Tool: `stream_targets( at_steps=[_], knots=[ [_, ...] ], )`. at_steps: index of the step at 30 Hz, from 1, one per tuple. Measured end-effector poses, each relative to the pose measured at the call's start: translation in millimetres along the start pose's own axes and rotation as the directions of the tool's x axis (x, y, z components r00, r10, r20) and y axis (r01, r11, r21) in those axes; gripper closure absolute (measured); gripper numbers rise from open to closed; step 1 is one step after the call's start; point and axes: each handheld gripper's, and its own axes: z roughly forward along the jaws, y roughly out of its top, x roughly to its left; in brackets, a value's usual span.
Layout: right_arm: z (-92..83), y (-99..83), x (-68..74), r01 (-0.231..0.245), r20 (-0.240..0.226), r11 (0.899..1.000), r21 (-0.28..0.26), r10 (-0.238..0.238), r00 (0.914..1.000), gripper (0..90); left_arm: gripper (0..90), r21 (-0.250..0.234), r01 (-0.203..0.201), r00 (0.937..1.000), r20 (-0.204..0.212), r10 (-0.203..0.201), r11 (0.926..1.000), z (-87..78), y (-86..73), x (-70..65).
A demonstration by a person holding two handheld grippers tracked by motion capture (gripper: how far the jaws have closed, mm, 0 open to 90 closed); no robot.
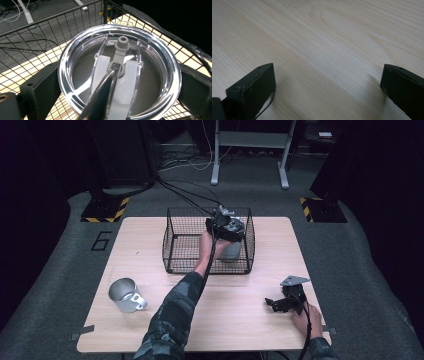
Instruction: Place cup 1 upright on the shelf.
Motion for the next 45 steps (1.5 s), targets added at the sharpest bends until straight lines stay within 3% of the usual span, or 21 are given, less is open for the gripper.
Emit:
stream_targets(
  at_steps=[9,12,15,18,24,32,37,41,42,45],
  knots=[
    [-0.2,0.1,-0.1,0.000,-0.004,1.000,0.003,0.000,1.0000,0.0,3.7,0.018,-0.020,0.9998,-0.005,0.020,0.9996,4.5,-1.1,-1.5],
    [-0.2,0.1,-0.1,0.001,-0.004,1.000,0.003,-0.001,1.0000,0.0,3.5,0.014,0.001,0.9999,-0.016,0.000,0.9999,5.1,-1.3,-2.0],
    [-0.2,0.1,-0.1,0.000,-0.004,1.000,0.003,0.000,1.0000,0.0,3.2,0.019,-0.019,0.9996,-0.019,0.019,0.9997,3.2,-1.2,-1.9],
    [0.0,0.0,0.0,0.000,0.000,1.000,0.000,0.000,1.0000,0.0,0.0,0.019,-0.047,0.9988,-0.010,0.047,0.9987,0.4,-0.8,-1.7],
    [0.0,0.0,0.0,0.000,0.000,1.000,-0.001,0.000,1.0000,0.0,0.0,0.013,-0.028,0.9993,0.026,0.028,0.9995,-6.2,-1.1,1.0],
    [0.0,0.0,0.0,0.000,0.000,1.000,0.000,0.000,1.0000,0.0,0.0,0.022,-0.058,0.9965,0.060,0.057,0.9981,-25.8,-0.2,0.5],
    [0.0,0.0,0.0,0.000,0.000,1.000,0.000,0.000,1.0000,0.0,0.2,0.023,-0.080,0.9958,0.046,0.079,0.9965,-37.7,-2.2,0.9],
    [0.0,0.0,0.0,0.001,0.001,1.000,0.000,-0.001,1.0000,0.0,0.4,0.022,-0.079,0.9961,0.042,0.078,0.9966,-48.8,-4.5,4.7],
    [0.1,0.0,0.0,0.002,0.000,1.000,-0.001,-0.002,1.0000,0.0,0.4,0.013,-0.060,0.9974,0.040,0.059,0.9981,-51.8,-5.8,4.2],
    [0.0,-0.1,-0.3,0.006,0.002,1.000,0.001,-0.006,1.0000,0.0,0.3,0.018,-0.078,0.9961,0.043,0.077,0.9968,-63.1,-8.2,6.2]
  ],
)
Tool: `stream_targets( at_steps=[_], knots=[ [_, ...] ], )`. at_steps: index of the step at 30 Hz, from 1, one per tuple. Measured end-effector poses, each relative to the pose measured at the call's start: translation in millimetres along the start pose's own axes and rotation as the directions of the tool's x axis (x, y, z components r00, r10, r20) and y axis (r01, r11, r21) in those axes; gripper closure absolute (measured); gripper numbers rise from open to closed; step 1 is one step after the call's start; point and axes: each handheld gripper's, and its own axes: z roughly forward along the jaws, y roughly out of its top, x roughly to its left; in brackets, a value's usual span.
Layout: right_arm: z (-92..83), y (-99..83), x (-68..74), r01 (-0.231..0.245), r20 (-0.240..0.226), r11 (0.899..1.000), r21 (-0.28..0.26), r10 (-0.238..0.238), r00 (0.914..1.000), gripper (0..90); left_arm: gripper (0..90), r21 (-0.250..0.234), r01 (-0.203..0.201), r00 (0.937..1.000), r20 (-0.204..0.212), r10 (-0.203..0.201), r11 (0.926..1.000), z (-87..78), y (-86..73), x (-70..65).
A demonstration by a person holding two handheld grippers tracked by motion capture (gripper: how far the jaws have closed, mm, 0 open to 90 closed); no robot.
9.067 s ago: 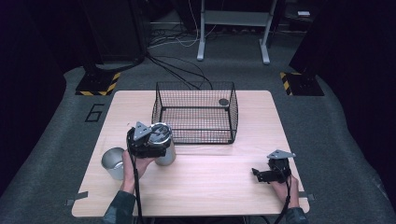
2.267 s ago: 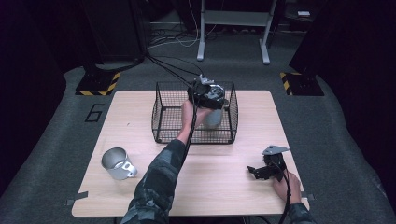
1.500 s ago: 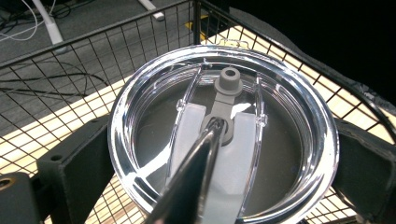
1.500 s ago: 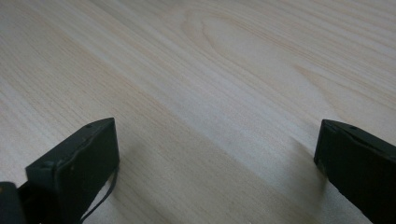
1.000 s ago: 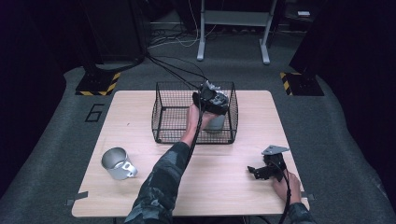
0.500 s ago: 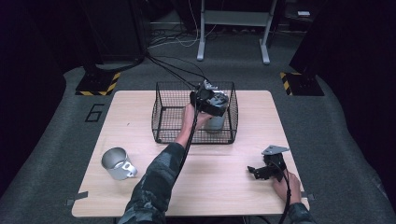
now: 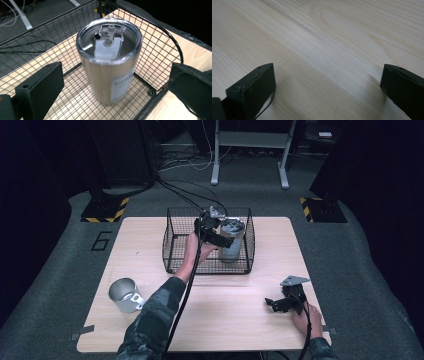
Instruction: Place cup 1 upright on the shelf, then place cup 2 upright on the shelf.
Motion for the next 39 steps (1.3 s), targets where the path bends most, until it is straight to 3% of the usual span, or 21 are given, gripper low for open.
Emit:
stream_targets(
  at_steps=[2,6,10,31,39],
  knots=[
    [0.0,0.0,0.0,0.000,0.000,1.000,0.000,0.000,1.0000,0.0,0.3,-0.008,0.004,1.0000,-0.005,-0.004,1.0000,-6.6,-2.6,-1.4],
    [0.0,0.0,-0.1,0.000,0.000,1.000,0.000,0.000,1.0000,0.0,0.3,0.002,-0.024,0.9997,-0.004,0.024,0.9997,-21.2,-8.3,-0.8],
    [0.0,0.0,-0.1,0.000,0.000,1.000,0.000,0.000,1.0000,0.0,0.2,-0.016,-0.018,0.9998,-0.011,0.018,0.9997,-33.1,-16.6,-1.5],
    [0.3,0.1,0.0,0.001,0.001,1.000,-0.002,-0.001,1.0000,0.0,0.2,-0.018,-0.028,0.9983,-0.052,0.027,0.9994,-73.6,-58.9,-5.1],
    [0.2,0.2,-0.3,0.005,0.002,1.000,0.000,-0.005,1.0000,0.0,0.1,-0.021,-0.033,0.9968,-0.074,0.031,0.9992,-96.7,-77.5,-5.7]
  ],
)
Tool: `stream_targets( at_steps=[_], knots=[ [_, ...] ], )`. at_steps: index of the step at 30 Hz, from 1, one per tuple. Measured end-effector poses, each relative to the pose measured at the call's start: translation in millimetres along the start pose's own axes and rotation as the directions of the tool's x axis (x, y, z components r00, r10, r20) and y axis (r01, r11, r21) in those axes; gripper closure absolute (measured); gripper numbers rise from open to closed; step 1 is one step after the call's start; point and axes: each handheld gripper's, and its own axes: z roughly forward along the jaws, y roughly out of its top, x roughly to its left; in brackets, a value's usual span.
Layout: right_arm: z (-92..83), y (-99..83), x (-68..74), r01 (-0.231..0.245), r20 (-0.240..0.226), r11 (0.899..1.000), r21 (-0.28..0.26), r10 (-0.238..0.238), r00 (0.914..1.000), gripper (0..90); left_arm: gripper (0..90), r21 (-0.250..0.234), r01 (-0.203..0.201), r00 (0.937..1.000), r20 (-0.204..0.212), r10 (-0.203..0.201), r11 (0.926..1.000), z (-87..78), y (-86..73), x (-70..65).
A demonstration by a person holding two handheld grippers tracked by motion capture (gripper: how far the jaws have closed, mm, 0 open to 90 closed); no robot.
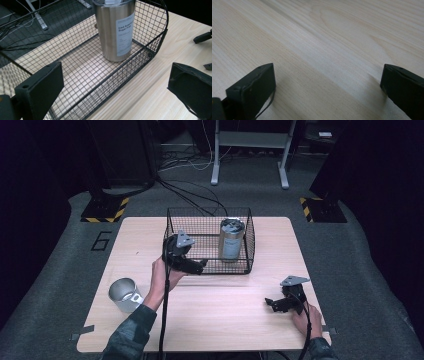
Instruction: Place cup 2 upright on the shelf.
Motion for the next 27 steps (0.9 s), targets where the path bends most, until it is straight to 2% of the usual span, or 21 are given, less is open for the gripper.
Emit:
stream_targets(
  at_steps=[6,12,21,26,27],
  knots=[
    [0.0,0.0,-0.1,0.000,0.000,1.000,0.000,0.000,1.0000,0.0,0.1,-0.006,0.011,0.9996,-0.025,-0.012,0.9999,-18.2,-17.0,4.1],
    [0.0,0.0,0.0,0.000,0.000,1.000,0.000,0.000,1.0000,0.0,0.1,-0.020,0.046,0.9978,-0.047,-0.047,0.9988,-33.4,-33.9,11.8],
    [0.0,0.0,0.0,0.000,0.000,1.000,0.000,0.000,1.0000,0.0,0.0,-0.022,0.100,0.9908,-0.089,-0.102,0.9947,-53.1,-62.7,23.1],
    [0.1,0.0,0.0,0.000,0.001,1.000,0.000,0.000,1.0000,0.0,0.0,-0.027,0.136,0.9847,-0.106,-0.138,0.9904,-65.2,-78.9,30.3],
    [0.1,0.0,0.0,0.000,0.000,1.000,0.000,0.000,1.0000,0.0,0.0,-0.031,0.141,0.9847,-0.099,-0.143,0.9895,-67.4,-82.0,32.1]
  ],
)
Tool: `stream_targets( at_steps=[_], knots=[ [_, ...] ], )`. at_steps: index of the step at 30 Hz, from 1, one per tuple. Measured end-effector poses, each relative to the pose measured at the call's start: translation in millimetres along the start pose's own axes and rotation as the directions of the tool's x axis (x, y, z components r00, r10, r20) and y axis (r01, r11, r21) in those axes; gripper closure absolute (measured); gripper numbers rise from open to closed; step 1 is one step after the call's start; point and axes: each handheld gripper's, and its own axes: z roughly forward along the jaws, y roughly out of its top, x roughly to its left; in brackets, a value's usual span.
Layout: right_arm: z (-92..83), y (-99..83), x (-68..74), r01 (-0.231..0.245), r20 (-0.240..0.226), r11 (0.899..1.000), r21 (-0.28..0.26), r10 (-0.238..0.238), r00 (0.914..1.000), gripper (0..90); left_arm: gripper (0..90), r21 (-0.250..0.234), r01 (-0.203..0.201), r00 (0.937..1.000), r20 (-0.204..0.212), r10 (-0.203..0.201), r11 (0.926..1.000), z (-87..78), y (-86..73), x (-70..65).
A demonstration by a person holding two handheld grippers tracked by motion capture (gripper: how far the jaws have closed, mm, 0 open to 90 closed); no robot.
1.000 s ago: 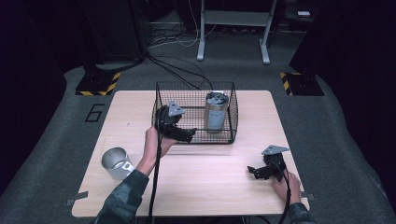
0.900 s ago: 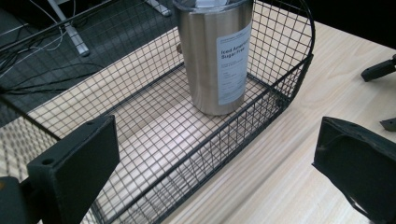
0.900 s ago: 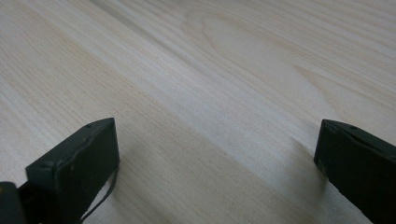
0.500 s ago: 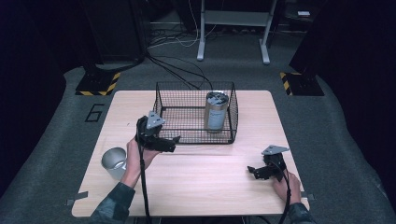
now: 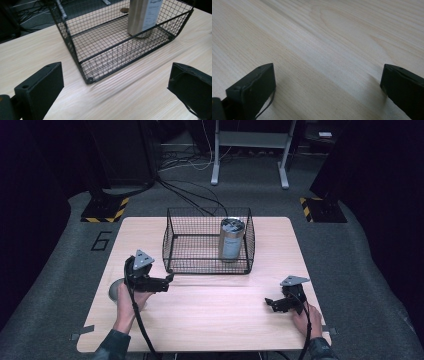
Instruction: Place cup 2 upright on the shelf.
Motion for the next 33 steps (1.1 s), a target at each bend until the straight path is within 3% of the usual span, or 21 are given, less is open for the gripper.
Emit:
stream_targets(
  at_steps=[2,5,13,23,28,33],
  knots=[
    [0.0,0.0,0.0,0.000,0.000,1.000,0.000,0.000,1.0000,0.0,0.0,-0.008,0.018,0.9998,0.011,-0.018,0.9998,-4.4,-4.7,5.0],
    [0.1,0.0,0.4,-0.003,-0.001,1.000,-0.001,0.003,1.0000,0.0,0.0,-0.032,0.051,0.9987,-0.009,-0.051,0.9982,-11.2,-12.1,10.3],
    [0.0,0.0,0.1,0.000,0.001,1.000,0.000,0.000,1.0000,0.0,0.0,-0.047,0.089,0.9931,-0.073,-0.092,0.9950,-28.7,-30.5,25.0],
    [0.0,0.0,0.3,-0.003,-0.001,1.000,-0.001,0.003,1.0000,0.0,0.0,-0.053,0.158,0.9748,-0.151,-0.164,0.9860,-42.6,-58.6,48.0],
    [0.0,0.0,0.2,-0.003,-0.001,1.000,0.000,0.003,1.0000,0.0,0.0,-0.042,0.191,0.9658,-0.170,-0.196,0.9806,-41.5,-73.3,56.3],
    [0.0,0.1,0.3,-0.003,-0.001,1.000,-0.001,0.003,1.0000,0.0,0.0,-0.031,0.209,0.9614,-0.177,-0.211,0.9775,-37.4,-84.3,63.4]
  ],
)
